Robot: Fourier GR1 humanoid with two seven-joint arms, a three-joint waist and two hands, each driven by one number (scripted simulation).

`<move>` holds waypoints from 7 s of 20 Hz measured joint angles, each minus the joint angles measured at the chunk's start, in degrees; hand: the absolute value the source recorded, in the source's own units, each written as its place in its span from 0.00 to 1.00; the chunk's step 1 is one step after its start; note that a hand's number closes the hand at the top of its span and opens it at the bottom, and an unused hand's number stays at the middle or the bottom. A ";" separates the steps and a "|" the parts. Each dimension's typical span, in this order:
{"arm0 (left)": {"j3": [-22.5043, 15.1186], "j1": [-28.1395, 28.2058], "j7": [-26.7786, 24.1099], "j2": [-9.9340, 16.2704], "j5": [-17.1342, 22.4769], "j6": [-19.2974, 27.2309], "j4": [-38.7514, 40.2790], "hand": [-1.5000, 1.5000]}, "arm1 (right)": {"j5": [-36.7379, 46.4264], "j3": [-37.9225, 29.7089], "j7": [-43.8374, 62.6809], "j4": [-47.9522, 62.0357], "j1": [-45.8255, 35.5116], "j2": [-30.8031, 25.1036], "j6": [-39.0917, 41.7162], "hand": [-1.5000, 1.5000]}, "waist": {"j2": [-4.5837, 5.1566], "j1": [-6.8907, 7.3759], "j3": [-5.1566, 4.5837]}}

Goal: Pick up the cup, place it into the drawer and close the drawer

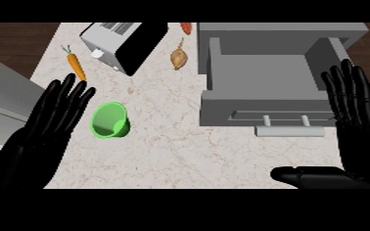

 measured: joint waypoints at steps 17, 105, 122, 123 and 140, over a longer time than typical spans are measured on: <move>9.97 -1.09 -7.85 2.72 2.73 -10.70 24.08 0.00 | 0.07 -1.62 0.46 2.20 -2.03 -0.90 3.41 0.00 | 0.05 -0.29 -0.12; 25.15 -30.69 -58.91 1.32 -9.42 -8.54 96.64 1.00 | -1.37 -5.92 -0.32 7.93 -6.21 -1.27 8.25 0.00 | 0.27 -0.90 -0.23; 15.02 -39.16 -41.58 -6.42 -9.97 0.41 67.58 1.00 | -3.10 -9.42 -1.93 9.70 -4.42 -2.90 9.85 0.00 | -0.35 0.26 -0.05; 14.43 -40.24 -39.34 -7.04 -9.97 1.51 65.83 1.00 | -2.93 -8.91 -1.23 8.53 -4.15 -2.51 9.56 0.00 | -0.36 0.18 -0.04; 0.96 -62.00 -19.62 -9.38 -6.62 22.50 66.96 1.00 | -4.14 -9.89 -1.61 8.54 -4.14 -2.77 10.96 0.00 | 0.13 -1.31 -0.08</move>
